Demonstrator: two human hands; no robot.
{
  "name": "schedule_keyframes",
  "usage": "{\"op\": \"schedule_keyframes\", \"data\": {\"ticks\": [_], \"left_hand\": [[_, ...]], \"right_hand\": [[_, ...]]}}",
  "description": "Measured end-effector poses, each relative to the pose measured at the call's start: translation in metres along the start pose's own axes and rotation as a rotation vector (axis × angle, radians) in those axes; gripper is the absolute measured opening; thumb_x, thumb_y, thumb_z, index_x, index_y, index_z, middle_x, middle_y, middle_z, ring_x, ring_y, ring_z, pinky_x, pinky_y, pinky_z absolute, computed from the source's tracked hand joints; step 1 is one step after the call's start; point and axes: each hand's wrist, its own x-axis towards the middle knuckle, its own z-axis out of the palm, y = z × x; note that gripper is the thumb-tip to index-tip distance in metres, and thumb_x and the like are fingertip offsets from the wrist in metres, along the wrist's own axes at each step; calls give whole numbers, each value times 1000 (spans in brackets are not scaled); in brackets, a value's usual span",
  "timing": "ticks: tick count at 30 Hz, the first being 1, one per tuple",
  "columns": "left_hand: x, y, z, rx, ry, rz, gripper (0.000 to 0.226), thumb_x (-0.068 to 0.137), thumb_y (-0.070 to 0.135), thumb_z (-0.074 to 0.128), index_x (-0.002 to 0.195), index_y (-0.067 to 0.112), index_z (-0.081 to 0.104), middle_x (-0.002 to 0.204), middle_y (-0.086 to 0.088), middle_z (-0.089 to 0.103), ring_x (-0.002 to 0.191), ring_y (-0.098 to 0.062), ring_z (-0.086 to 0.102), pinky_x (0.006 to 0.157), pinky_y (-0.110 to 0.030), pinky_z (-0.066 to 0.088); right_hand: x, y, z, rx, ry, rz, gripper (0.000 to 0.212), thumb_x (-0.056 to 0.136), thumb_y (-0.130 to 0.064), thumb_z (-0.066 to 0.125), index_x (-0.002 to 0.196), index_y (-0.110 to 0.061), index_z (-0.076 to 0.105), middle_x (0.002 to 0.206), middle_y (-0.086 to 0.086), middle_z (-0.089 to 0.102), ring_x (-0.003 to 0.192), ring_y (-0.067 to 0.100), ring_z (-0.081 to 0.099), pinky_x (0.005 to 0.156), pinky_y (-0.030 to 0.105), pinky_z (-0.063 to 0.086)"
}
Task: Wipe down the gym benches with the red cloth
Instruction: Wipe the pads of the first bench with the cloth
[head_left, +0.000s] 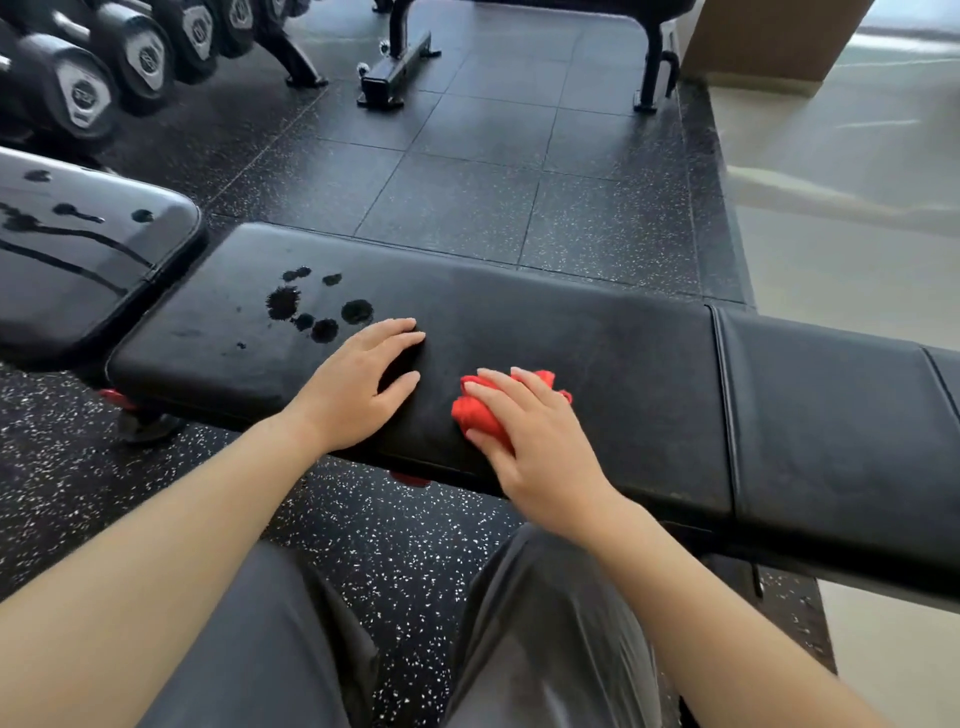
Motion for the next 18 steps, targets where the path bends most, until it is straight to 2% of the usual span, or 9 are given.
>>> {"op": "schedule_keyframes", "data": {"ticks": [2,4,7,9,14,18], "left_hand": [[3,-10,-6,65,7,37,63,84,54,36,135,20,49,145,1,41,135,-18,35,114,-35,22],[11,-19,-10,93,-27,52,67,82,59,32,137,22,47,148,0,38,137,-19,32,115,-41,22],[34,-37,-17,148,-38,52,52,94,44,42,141,22,40,153,0,29,142,-19,22,117,-45,15],[50,-48,-23,153,-49,34,51,97,37,43,145,22,35,156,1,22,144,-18,15,117,-44,11],[53,-63,-18,187,-146,67,56,98,44,31,150,27,18,158,7,8,146,-12,3,118,-38,1],[52,-65,-20,190,-167,89,59,97,47,27,150,26,12,159,7,3,146,-12,-2,118,-37,-1]], "right_hand": [[20,-3,7,-7,14,22,50,88,-44,41,128,-17,55,135,1,53,126,30,44,110,39,28],[48,-3,18,-20,17,62,47,90,-41,46,131,-17,52,138,3,50,128,32,40,111,42,26],[89,-4,32,-48,42,146,46,93,-38,50,134,-16,48,142,4,46,132,31,35,112,43,24],[93,-8,36,-71,78,177,46,93,-36,51,134,-15,48,141,4,47,131,31,37,112,42,24],[39,-44,34,-54,112,231,48,90,-34,51,135,-18,48,142,0,46,133,24,35,110,20,9],[46,-51,35,-55,106,332,50,89,-37,48,136,-19,47,143,-2,45,135,25,33,110,22,11]]}}
